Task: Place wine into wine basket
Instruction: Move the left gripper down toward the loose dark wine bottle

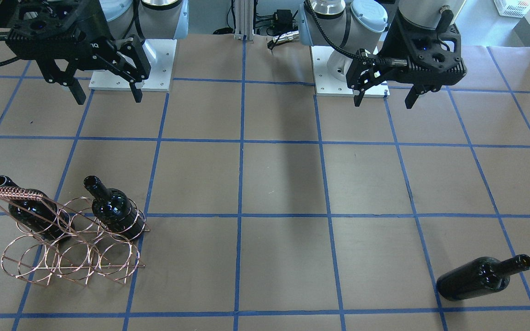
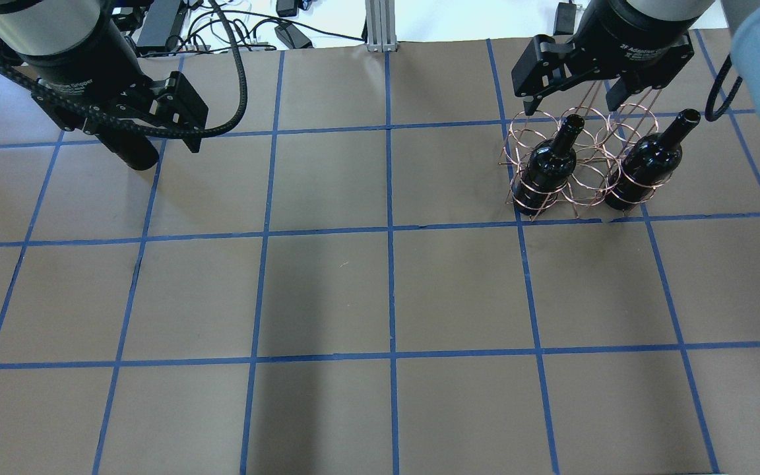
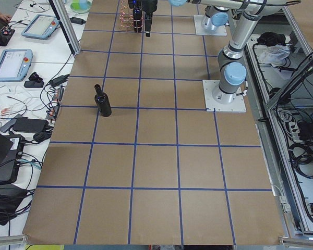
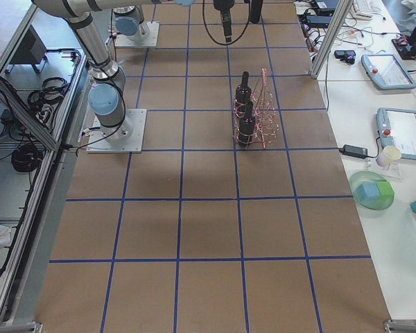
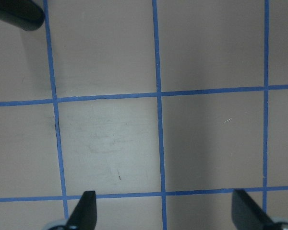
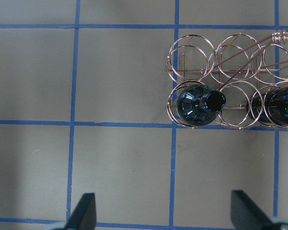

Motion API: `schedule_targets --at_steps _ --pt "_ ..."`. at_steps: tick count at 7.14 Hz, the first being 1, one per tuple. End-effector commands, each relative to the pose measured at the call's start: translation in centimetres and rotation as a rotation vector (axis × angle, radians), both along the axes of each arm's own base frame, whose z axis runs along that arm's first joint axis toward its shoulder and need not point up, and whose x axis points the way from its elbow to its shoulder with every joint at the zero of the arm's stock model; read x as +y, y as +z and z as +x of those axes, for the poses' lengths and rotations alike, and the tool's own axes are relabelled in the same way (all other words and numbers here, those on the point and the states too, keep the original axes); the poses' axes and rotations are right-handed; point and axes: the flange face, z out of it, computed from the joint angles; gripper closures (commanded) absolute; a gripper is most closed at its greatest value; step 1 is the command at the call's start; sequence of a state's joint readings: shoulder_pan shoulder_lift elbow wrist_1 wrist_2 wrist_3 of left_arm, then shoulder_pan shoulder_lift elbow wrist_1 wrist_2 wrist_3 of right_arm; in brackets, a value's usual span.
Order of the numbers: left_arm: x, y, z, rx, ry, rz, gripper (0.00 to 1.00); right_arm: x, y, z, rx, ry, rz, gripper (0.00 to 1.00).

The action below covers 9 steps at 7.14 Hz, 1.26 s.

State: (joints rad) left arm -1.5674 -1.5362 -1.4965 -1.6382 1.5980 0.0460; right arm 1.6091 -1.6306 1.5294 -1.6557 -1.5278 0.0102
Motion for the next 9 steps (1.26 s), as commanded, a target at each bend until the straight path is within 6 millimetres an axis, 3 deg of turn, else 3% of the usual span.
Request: schedule_targets --at_steps 1,9 --pt "0.02 0.02 -0.01 0.000 0.000 -0.001 0.00 0.00 -0.01 0.00 0.000 0.001 0.000 0.00" --pt "-0.19 -0.19 -0.26 0.032 0.011 0.001 0.00 0.36 -0.05 -0.03 0.002 -0.002 0.019 0.00"
